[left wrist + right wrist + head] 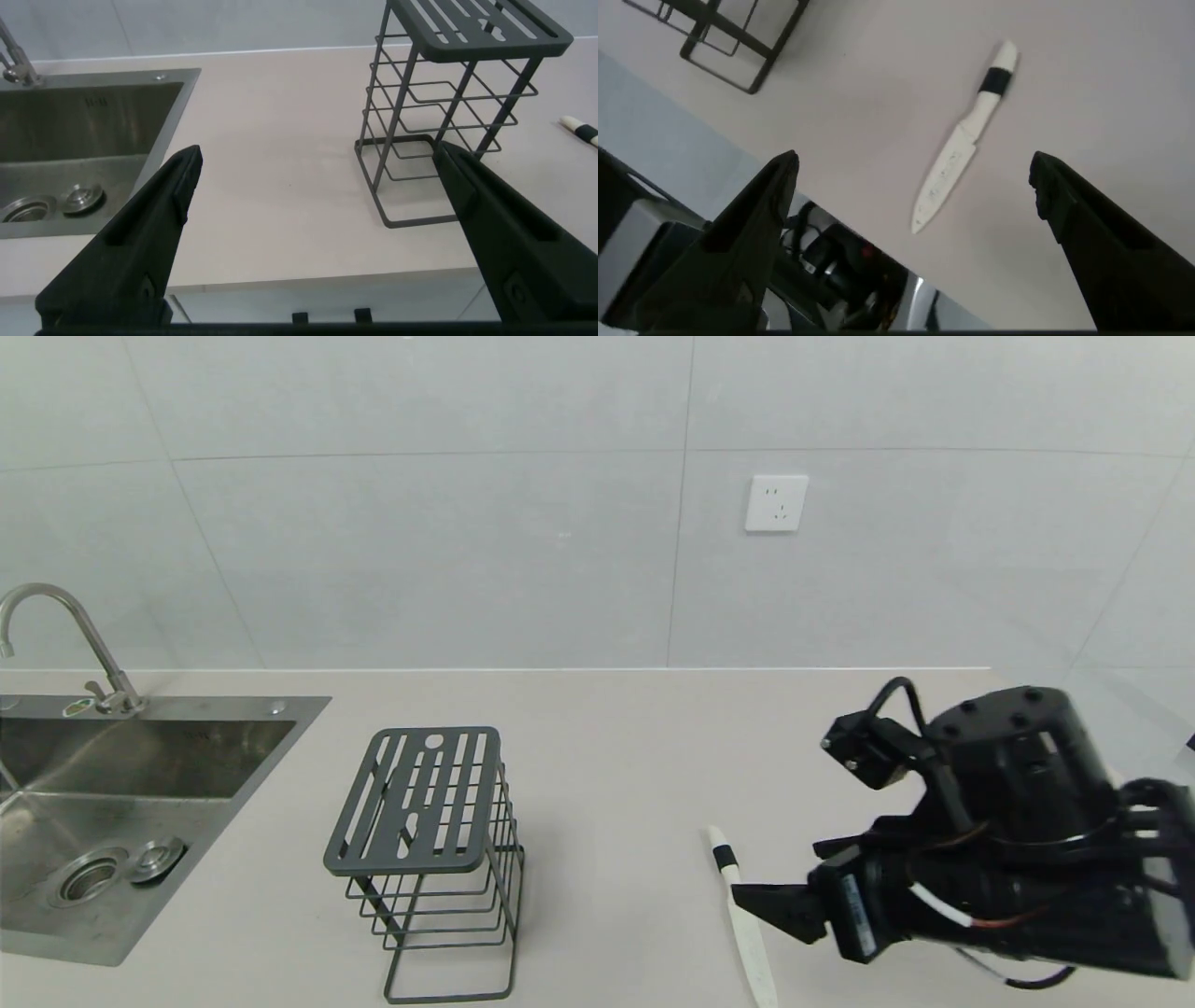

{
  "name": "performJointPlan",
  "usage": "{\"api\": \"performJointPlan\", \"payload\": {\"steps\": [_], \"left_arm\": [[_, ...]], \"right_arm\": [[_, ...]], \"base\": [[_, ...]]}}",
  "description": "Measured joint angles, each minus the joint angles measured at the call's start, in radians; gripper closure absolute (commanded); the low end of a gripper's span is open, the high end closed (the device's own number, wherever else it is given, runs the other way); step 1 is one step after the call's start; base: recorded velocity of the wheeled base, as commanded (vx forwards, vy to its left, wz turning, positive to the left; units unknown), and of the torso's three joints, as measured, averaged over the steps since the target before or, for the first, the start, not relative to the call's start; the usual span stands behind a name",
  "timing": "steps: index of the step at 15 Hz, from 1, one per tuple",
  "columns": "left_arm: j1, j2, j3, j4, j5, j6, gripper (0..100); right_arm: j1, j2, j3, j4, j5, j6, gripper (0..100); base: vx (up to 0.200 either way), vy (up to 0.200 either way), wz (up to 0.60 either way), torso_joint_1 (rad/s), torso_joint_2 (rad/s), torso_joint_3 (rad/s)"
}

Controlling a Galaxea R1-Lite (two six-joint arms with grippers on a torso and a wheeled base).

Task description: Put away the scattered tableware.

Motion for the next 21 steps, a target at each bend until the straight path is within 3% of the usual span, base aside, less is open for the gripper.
{"api": "performJointPlan", "payload": {"steps": [4,12,21], "left_arm": [[0.000,0.000,0.000,0.000,0.000,0.001,0],[0.000,0.000,0.000,0.000,-0.001,0.001,0],[0.000,0.000,0.000,0.000,-0.001,-0.001,0]], "right_arm": [[0.079,0.190,-0.069,0.001,-0.119,0.127,0],[0.036,0.232,-0.026,-0.018,-0.190,0.089,0],[-0.054,0.373,0.062,-0.301,-0.145,-0.028,0]], "base": [[0.000,0.000,0.00,0.000,0.00,0.000],[0.000,0.000,0.00,0.000,0.00,0.000],[0.000,0.000,0.00,0.000,0.00,0.000]]}}
